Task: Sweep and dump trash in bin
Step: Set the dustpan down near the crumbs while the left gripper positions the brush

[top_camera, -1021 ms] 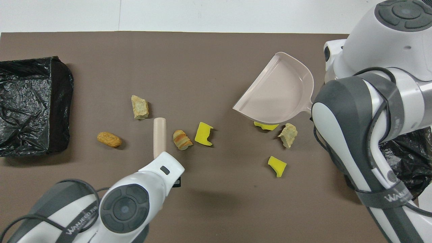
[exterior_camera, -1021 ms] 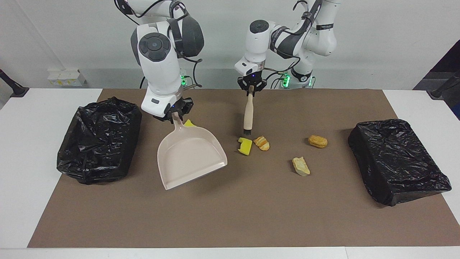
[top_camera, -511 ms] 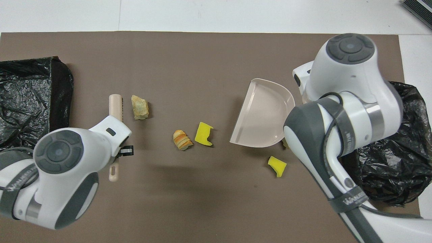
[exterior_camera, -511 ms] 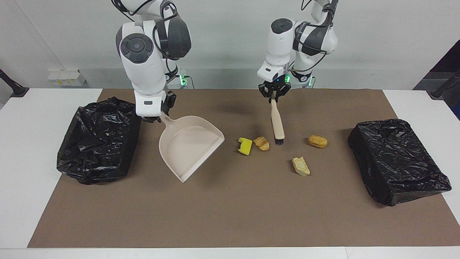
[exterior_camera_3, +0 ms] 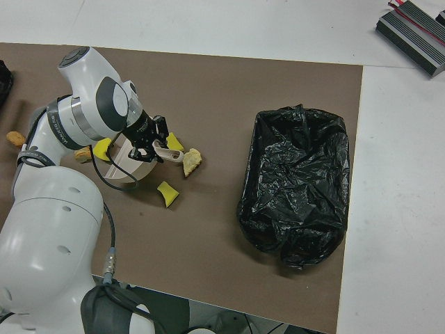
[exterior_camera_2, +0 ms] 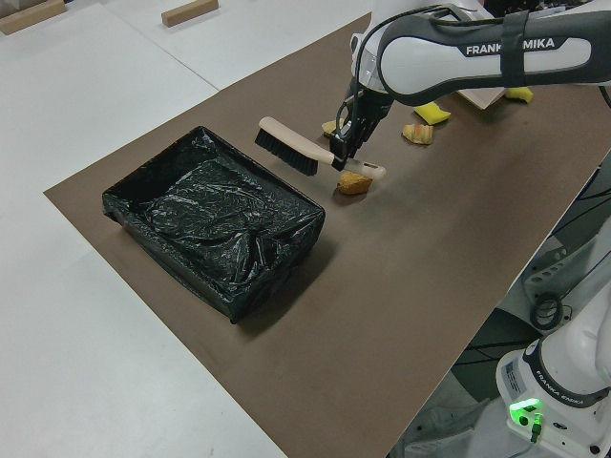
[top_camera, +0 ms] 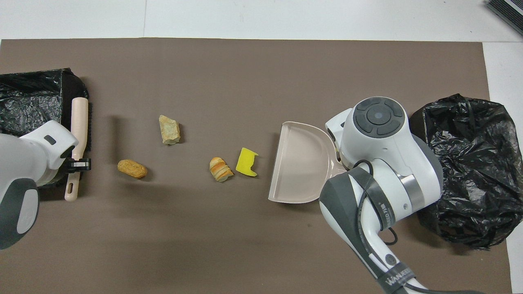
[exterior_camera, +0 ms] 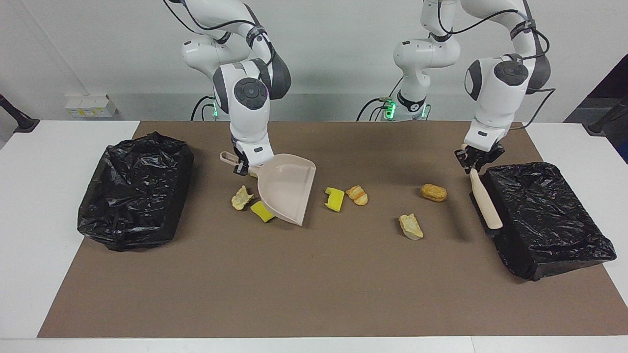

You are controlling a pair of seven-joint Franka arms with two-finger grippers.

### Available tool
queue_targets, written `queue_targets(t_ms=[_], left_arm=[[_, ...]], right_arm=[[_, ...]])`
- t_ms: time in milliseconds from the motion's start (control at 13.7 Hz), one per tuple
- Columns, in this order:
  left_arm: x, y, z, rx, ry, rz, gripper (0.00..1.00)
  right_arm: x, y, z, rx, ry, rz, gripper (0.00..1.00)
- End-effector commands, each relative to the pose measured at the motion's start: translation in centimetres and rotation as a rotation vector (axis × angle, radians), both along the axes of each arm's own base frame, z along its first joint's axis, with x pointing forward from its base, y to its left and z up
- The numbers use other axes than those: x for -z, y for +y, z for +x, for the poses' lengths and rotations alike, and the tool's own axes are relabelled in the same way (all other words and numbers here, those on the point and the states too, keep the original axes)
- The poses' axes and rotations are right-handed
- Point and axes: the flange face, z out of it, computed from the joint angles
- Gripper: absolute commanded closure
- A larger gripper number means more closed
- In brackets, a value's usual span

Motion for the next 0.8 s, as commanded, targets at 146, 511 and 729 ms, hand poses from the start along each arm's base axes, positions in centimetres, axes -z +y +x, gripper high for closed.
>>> queue_targets(t_ms=[146, 511, 729], left_arm=[[4.3, -1.5, -3.8, -0.067, 0.017, 0.019, 1.0], [7.6, -9.0, -2.0, -0.118, 0.001, -0.017, 1.0], [8.2, -12.9, -1.8, -0.103, 0.015, -0.058, 1.0]], right_arm=[[2.1, 1.6, -2.1, -0.119, -0.01, -0.026, 1.0], [4.3, 2.0, -1.7, -0.135, -0.024, -0.03, 1.0], [4.4, 2.3, -1.7, -0.13, -0.027, -0.017, 1.0]])
